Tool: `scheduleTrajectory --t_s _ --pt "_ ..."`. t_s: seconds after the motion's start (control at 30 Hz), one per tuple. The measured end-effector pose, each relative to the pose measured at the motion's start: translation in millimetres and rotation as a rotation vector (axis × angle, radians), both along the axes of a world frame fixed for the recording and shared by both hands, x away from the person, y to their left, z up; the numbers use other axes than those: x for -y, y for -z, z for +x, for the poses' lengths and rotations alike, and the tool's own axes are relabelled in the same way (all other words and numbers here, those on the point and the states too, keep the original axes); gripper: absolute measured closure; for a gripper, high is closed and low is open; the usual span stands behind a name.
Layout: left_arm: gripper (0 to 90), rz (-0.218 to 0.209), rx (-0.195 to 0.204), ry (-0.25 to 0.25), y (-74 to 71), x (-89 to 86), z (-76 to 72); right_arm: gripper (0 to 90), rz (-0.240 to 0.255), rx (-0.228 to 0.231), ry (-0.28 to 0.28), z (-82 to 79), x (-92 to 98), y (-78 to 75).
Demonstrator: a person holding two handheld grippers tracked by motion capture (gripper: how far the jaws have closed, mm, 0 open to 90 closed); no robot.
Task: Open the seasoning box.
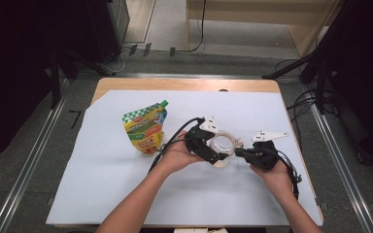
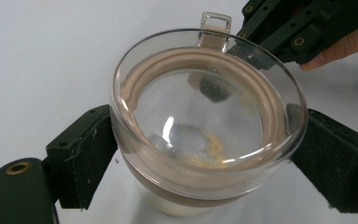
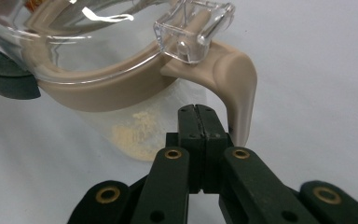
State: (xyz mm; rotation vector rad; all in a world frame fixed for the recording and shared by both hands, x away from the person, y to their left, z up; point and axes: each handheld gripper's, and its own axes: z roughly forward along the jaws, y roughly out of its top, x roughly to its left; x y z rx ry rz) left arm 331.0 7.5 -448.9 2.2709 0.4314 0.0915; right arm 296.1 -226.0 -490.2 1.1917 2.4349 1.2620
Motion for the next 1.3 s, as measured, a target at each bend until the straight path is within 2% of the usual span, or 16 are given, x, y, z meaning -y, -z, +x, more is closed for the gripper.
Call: scheduleTrajectory --t_s 0.27,0.77,0.87,1.0,1.03,1.07,1.1,1.17,1.3 --pt "12.2 0.01 0.014 0.01 -7.2 1.1 0.6 90.0 -0.001 0.003 -0.001 0.0 0.0 -0.1" --pt "12.3 0.018 0.007 0.011 -16.2 4.3 1.1 90.0 0.004 0.004 -0.007 0.2 0.9 -0.5" --pt "13.3 -0.014 0.003 0.009 -20.5 4.8 0.8 90.0 0.002 0.005 -0.009 0.2 0.8 -0.5" --pt "13.6 -0.012 0.009 0.011 -24.2 6.7 0.7 90.0 -0.001 0.007 -0.01 0.0 0.6 -0.4" --pt "13.9 -0.018 -0.001 0.015 -25.0 7.1 0.5 90.0 0.0 0.007 -0.01 0.0 0.6 -0.4" --pt "20.1 -0.018 -0.001 0.015 -25.0 7.1 0.5 90.0 0.0 0.006 -0.011 -0.1 0.5 -0.4" --pt "26.7 -0.049 -0.014 0.042 -28.5 7.1 -1.4 90.0 -0.001 0.007 -0.01 -0.2 0.5 -0.5" --pt "31.5 -0.035 0.007 0.053 -32.6 10.4 -4.9 90.0 0.0 0.005 -0.012 -0.1 0.6 -0.6" --pt "52.2 -0.037 -0.002 0.09 -40.0 14.9 -9.8 90.0 0.003 0.002 -0.01 -0.5 0.7 -0.9"
